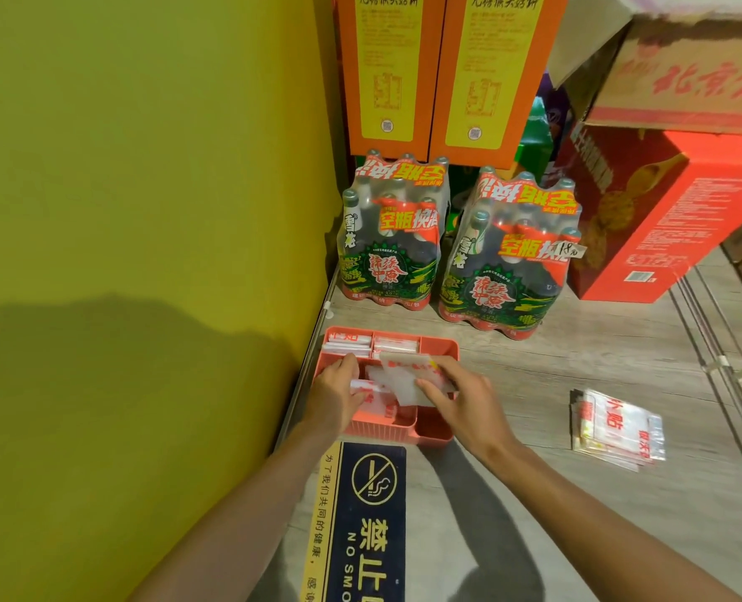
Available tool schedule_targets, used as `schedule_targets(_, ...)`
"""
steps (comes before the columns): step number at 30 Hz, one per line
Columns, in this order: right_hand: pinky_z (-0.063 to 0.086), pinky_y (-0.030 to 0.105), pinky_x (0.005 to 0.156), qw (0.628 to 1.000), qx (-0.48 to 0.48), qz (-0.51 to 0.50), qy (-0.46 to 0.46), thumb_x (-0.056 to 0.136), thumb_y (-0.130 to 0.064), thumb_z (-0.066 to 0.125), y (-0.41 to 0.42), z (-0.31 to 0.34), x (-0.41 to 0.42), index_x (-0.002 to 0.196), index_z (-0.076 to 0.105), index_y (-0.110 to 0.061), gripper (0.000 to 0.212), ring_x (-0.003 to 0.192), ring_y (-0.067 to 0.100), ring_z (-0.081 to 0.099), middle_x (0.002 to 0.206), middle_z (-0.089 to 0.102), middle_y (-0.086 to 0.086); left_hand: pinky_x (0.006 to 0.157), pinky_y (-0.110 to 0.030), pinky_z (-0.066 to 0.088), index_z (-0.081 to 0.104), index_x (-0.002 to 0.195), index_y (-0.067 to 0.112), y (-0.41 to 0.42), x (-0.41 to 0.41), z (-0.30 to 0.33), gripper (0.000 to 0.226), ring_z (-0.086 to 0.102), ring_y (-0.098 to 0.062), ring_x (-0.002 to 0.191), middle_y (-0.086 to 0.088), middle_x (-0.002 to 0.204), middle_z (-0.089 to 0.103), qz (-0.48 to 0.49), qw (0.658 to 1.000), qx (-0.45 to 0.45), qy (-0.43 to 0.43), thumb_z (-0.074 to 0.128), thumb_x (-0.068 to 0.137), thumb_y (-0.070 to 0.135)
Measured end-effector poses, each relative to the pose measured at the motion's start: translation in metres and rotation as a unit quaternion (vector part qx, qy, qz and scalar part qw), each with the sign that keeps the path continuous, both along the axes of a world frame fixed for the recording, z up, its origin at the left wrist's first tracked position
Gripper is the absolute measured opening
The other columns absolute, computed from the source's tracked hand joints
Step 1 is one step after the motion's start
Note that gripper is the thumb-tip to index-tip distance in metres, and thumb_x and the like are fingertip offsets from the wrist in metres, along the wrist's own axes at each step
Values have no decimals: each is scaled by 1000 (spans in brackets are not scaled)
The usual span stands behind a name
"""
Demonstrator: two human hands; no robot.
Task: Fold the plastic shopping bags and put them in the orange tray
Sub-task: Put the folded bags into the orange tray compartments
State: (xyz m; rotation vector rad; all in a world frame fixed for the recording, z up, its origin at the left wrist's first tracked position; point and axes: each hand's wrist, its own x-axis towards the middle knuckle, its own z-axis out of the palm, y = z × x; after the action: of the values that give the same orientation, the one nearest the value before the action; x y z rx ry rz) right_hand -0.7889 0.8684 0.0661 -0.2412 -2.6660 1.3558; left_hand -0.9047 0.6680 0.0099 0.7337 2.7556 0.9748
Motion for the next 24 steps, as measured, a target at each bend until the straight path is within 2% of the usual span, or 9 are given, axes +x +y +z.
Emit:
schedule_targets(3,57,24,80,995,84,45,-17,97,-37,62,-6,-5,-13,133,57,-33,37,103,4,65,121,69,-12,68,-18,47,45,89,20,-3,-6,-7,44,56,-9,80,5,87,55,12,1000,24,-7,82,76,1)
schedule_targets(6,44,10,78,982,161,94,-36,100,-28,60,-13,-2,-21,134,59,-25,34,102,9,65,118,70,-5,67,-15,45,48,89,15,-7,-8,-9,37,54,-10,76,5,84,53,1,999,50,-5,80,77,0)
schedule_targets(8,48,17,81,970,198,121,-68,101,-29,58,-18,-1,-26,128,62,-24,28,101,11,66,115,70,-3,71,-12,47,51,90,14,-10,-7,-7,31,57,-9,81,3,88,57,-1,999,51,-6,78,80,2)
schedule_targets(12,50,26,67,954,246,143,-97,102,-47,55,-28,-15,-38,108,63,-30,20,81,13,67,98,70,-5,72,-13,52,50,98,23,-14,-9,-4,39,62,-9,91,4,100,59,0,998,38,-44,70,84,-8)
schedule_targets(13,53,28,72,946,275,147,-88,101,-38,59,-31,-20,-40,118,63,-28,20,90,16,68,107,70,-2,74,-15,54,50,102,25,-15,-9,-3,42,63,-10,94,3,104,60,-1,998,33,-57,69,85,-8)
schedule_targets(15,56,36,90,930,327,154,-68,92,-15,70,-36,-29,-39,137,57,-23,47,116,22,61,130,62,3,76,-22,58,49,118,27,-18,-8,-2,45,65,-10,92,0,109,63,1,996,19,-92,69,89,-1)
schedule_targets(18,51,36,95,913,383,132,-41,77,-13,83,-41,-37,-35,132,65,-21,58,120,22,55,127,62,3,64,-19,53,40,142,18,-18,-4,2,58,62,-3,75,2,96,66,21,993,-36,-112,70,92,15)
schedule_targets(21,48,33,90,933,350,82,-34,78,-18,82,-42,-42,-35,118,68,-21,42,107,18,60,115,70,0,61,-16,48,39,143,15,-13,1,4,57,62,-3,76,7,87,62,31,988,-60,-140,68,95,24)
schedule_targets(24,47,33,89,951,305,43,-11,79,-20,80,-44,-41,-37,107,65,-19,31,105,19,59,112,71,0,71,-24,57,48,127,19,-9,3,3,42,65,-3,85,8,94,65,25,985,-53,-164,71,93,28)
